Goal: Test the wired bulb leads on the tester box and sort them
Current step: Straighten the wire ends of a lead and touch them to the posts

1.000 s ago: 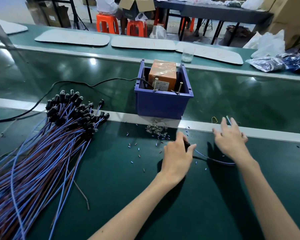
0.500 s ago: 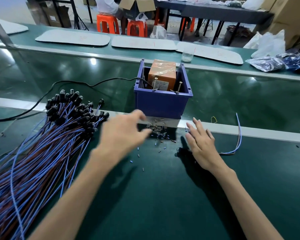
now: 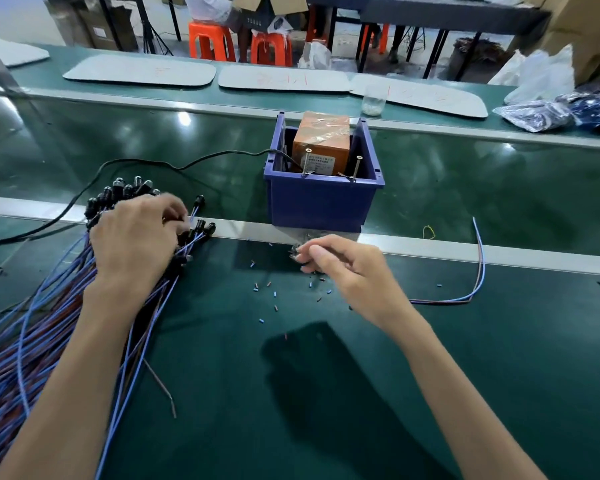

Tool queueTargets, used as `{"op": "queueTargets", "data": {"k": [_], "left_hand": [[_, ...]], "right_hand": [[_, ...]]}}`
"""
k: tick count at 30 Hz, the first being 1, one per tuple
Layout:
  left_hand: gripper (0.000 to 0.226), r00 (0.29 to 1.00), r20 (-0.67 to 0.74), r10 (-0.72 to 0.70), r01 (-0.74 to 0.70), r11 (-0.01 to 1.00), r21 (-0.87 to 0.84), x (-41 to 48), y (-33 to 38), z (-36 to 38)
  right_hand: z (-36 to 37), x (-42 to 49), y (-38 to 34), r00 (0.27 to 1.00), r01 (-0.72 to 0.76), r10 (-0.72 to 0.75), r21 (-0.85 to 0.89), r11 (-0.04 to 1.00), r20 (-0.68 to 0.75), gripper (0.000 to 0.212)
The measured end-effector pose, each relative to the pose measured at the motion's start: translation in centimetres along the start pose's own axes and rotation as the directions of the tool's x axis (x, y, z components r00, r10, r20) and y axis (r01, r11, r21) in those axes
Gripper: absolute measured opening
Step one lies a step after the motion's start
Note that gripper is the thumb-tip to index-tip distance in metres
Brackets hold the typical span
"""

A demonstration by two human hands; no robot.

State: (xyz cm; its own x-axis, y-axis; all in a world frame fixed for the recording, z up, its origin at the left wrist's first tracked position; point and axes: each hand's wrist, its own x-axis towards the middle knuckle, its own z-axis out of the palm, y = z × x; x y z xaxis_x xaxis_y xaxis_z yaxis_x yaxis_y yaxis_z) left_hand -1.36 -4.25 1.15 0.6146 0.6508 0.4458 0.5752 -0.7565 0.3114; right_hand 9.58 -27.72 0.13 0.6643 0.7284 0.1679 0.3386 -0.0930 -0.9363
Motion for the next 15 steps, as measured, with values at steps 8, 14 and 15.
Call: {"op": "queueTargets", "data": {"k": [8,14,15], "left_hand": [[0.014,0.836,-0.320,0.445,-0.539,0.775,-0.331,-2.6,5.4,0.5],[0.052,0.846,-0.162,0.508,-0.483,0.603,-0.634,-5.1,8.7,2.7],[0.040,0.858,-0.211,0.468,-0.473,0.563,-0.678,-5.6,9.3,2.7]], "right_hand": [[4.8,1.6,-1.4,0.986,-0.142,0.084,0.464,0.874,0.143,0.019],[4.0,1.8,-0.3,0.966,-0.139,0.256,0.746,0.652,-0.044,0.022],[3.5,2.0,-0.3,0.956,-0.107,0.277,0.762,0.639,-0.099,0.024]]}}
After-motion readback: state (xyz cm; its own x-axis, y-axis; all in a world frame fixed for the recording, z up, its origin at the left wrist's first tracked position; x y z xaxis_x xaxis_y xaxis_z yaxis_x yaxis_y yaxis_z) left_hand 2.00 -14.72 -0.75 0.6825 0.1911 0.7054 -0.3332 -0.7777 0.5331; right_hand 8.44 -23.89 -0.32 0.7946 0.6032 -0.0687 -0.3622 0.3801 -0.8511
